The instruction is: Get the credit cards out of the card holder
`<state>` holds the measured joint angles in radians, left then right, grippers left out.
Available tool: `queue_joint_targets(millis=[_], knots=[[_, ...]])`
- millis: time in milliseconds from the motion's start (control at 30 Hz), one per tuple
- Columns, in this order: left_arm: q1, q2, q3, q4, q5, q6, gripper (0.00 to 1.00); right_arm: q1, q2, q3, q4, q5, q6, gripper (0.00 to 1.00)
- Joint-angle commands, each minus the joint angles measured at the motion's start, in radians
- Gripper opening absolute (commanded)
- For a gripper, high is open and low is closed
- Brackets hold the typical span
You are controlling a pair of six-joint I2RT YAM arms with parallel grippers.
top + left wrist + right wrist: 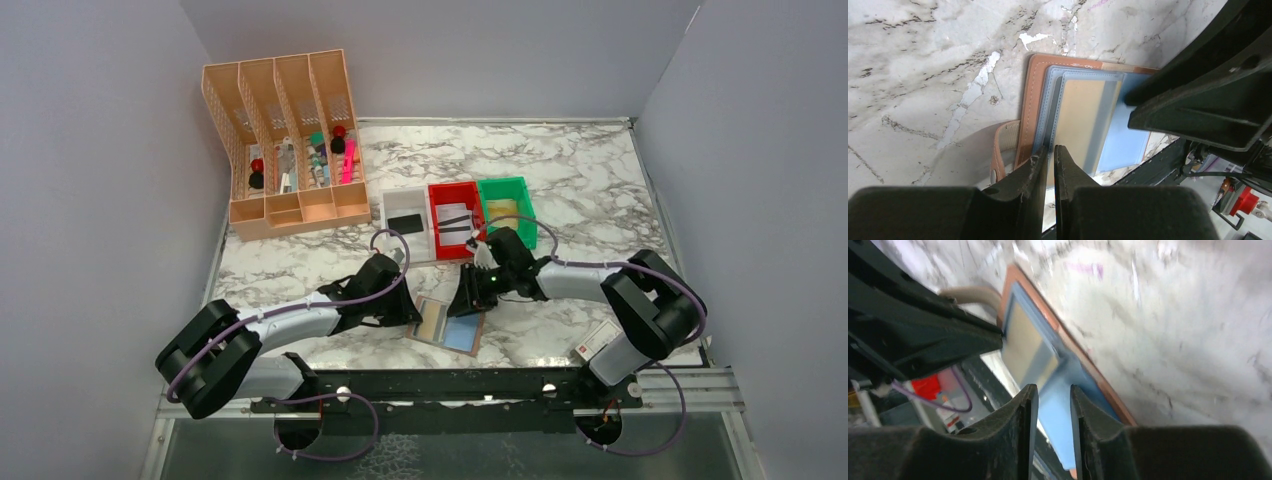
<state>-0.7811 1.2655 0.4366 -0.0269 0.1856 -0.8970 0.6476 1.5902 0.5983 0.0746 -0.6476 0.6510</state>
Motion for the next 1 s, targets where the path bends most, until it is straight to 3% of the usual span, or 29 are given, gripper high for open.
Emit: queue_joint_targets(millis=[0, 333, 433, 733, 967], knots=[[-0.003, 0.041, -0.018, -0.096, -0.071, 0.041, 0.16, 0.047, 0.028, 0.135, -0.171, 0.268, -0.046, 0.39], [-0.004, 0.022, -0.021, -0.096, -0.071, 0.035, 0.16, 0.192, 0.089, 0.217, -0.311, 0.576, 0.021, 0.41], [-0.005, 0.021, -0.024, -0.095, -0.071, 0.036, 0.16, 0.2, 0.068, 0.21, -0.319, 0.614, 0.012, 0.28], [-0.005, 0.013, -0.029, -0.096, -0.072, 0.032, 0.15, 0.201, -0.026, 0.226, -0.379, 0.632, -0.105, 0.27], [-0.005, 0.009, -0.028, -0.092, -0.074, 0.032, 0.15, 0.227, -0.137, 0.236, -0.331, 0.534, -0.096, 0.25]])
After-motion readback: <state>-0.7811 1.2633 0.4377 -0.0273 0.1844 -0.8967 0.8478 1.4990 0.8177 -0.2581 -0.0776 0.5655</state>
